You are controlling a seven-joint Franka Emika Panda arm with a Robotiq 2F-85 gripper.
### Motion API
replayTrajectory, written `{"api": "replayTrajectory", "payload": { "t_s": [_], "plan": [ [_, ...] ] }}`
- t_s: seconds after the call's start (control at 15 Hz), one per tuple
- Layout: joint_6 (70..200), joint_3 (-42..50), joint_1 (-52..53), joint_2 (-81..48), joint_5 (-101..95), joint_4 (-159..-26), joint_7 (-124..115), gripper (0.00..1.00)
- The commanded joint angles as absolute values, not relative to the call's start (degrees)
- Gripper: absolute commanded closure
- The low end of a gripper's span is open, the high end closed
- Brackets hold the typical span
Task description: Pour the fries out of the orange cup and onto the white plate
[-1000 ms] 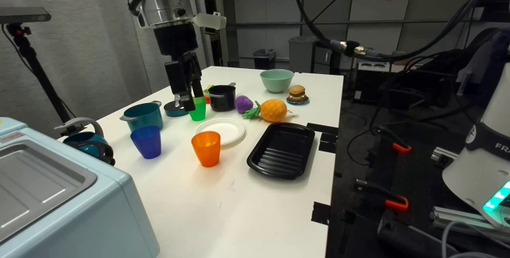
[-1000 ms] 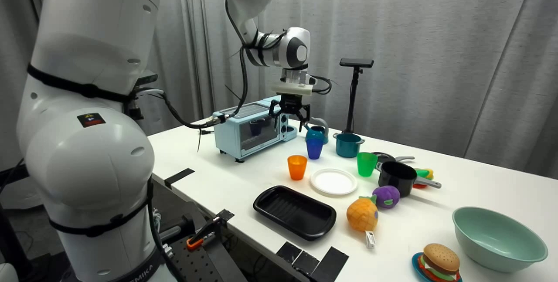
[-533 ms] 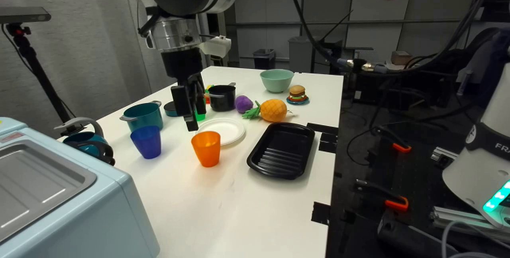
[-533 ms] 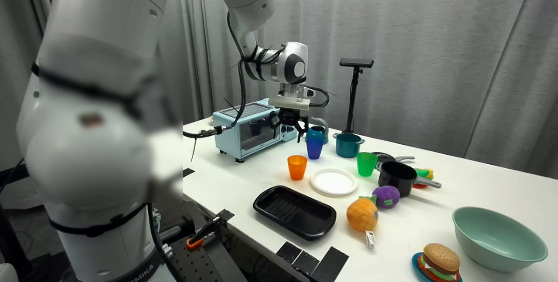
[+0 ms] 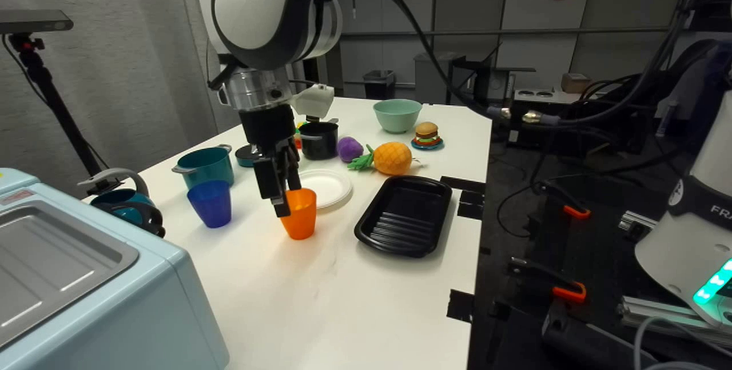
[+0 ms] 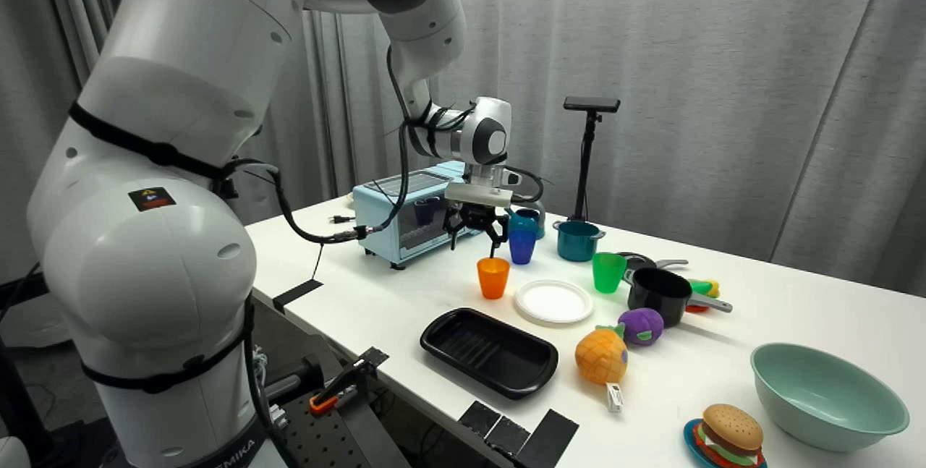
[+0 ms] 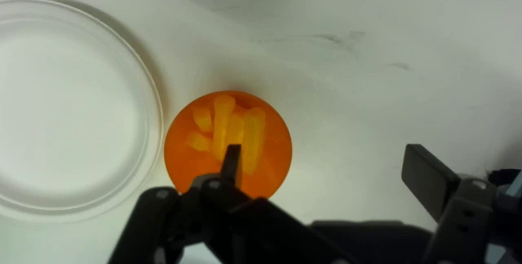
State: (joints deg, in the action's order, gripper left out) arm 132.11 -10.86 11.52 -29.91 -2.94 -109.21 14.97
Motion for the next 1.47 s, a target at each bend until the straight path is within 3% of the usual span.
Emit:
{"api": "replayTrajectory", "payload": {
  "t_s": [0.0,0.53,0.67,0.8,1.27,1.4],
  "plan": [
    [132.5,-11.0,12.0,-32.7,-3.8,-106.9,13.9,0.0],
    [132.3,-10.9,11.7,-35.9,-3.4,-104.9,13.8,0.0],
    [132.3,-10.9,11.6,-36.3,-3.4,-104.8,13.9,0.28],
    [132.3,-10.9,11.5,-36.5,-3.4,-104.8,13.9,0.44],
    [132.9,-10.8,10.7,-35.4,-3.1,-106.1,14.2,0.98],
    [133.0,-10.9,10.5,-35.2,-2.9,-106.4,14.2,1.0]
  ]
}}
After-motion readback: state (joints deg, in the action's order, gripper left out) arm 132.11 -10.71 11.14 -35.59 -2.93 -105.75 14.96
